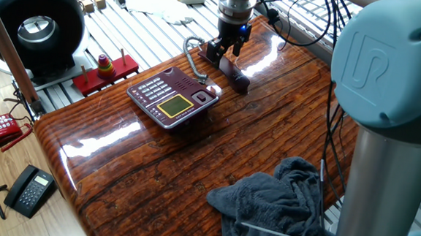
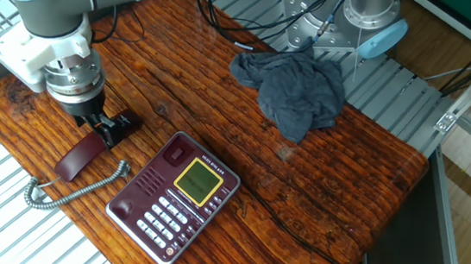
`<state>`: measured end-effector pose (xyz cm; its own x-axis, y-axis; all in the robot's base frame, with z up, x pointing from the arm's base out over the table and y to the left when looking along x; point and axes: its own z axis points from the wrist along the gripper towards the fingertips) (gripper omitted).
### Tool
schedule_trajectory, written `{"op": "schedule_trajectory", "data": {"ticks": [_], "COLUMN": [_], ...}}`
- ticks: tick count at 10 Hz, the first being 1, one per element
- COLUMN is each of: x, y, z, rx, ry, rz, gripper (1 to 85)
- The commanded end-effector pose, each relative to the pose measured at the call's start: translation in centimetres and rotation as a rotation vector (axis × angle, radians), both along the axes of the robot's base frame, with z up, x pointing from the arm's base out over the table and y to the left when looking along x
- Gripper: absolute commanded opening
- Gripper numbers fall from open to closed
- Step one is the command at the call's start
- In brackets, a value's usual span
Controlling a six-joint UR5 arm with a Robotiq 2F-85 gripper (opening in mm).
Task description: Place the handset of the telephone on the corresponding phone cradle
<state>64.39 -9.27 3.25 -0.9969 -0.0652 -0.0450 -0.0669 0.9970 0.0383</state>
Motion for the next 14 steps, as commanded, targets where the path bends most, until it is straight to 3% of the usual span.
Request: {"op": "schedule_trajectory", "data": {"ticks": [1,3,6,9,11,14], "x": [-1.2,-1.8,-1.5,-1.1,-1.1,-0.8], "y": [0.7,0.2,-1.2,-1.0,-0.3,-0.5], "z": [0.1,0.1,0.1,-0.5,-0.5,-0.9], "rx": [0.032,0.013,-0.042,-0.036,-0.008,-0.014], "ry": [0.045,0.069,0.059,0.048,0.046,0.039], "rz": [-0.007,0.004,0.010,0.015,0.008,-0.004], "gripper": [75.0,75.0,74.7,74.7,74.7,74.0]}}
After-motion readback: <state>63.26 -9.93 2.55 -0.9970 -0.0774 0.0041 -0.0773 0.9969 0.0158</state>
